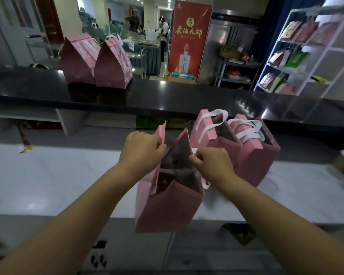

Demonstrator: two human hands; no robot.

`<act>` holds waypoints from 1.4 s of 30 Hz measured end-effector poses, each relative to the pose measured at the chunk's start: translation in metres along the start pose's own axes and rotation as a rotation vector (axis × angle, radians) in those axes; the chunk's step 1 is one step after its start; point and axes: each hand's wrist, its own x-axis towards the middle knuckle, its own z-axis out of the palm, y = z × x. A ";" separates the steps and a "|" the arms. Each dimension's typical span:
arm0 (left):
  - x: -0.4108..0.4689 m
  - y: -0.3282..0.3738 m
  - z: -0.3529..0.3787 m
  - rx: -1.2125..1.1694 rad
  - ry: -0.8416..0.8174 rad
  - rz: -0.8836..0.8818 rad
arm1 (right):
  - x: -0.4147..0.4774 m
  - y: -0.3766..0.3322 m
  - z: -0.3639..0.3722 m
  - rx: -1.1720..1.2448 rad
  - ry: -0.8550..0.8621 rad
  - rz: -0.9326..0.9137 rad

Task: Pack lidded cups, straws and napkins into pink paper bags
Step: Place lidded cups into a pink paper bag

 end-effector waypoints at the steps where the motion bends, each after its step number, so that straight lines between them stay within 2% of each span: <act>1: -0.005 0.011 0.000 -0.018 -0.014 0.005 | -0.011 0.006 -0.005 0.028 -0.018 0.040; 6: -0.020 0.073 0.015 -0.071 -0.066 0.060 | -0.060 0.058 -0.030 0.159 -0.105 0.234; 10: -0.020 0.134 0.044 -0.100 -0.099 0.123 | -0.094 0.115 -0.054 0.190 -0.090 0.325; 17: -0.006 0.274 0.115 -0.156 -0.108 0.228 | -0.156 0.254 -0.110 0.110 -0.045 0.433; 25: 0.010 0.412 0.197 -0.209 -0.101 0.261 | -0.220 0.400 -0.166 -0.009 0.045 0.531; 34: 0.054 0.490 0.271 -0.279 -0.134 0.249 | -0.226 0.508 -0.170 0.011 0.149 0.620; 42: 0.136 0.522 0.331 -0.268 -0.107 0.272 | -0.156 0.600 -0.164 0.022 0.147 0.631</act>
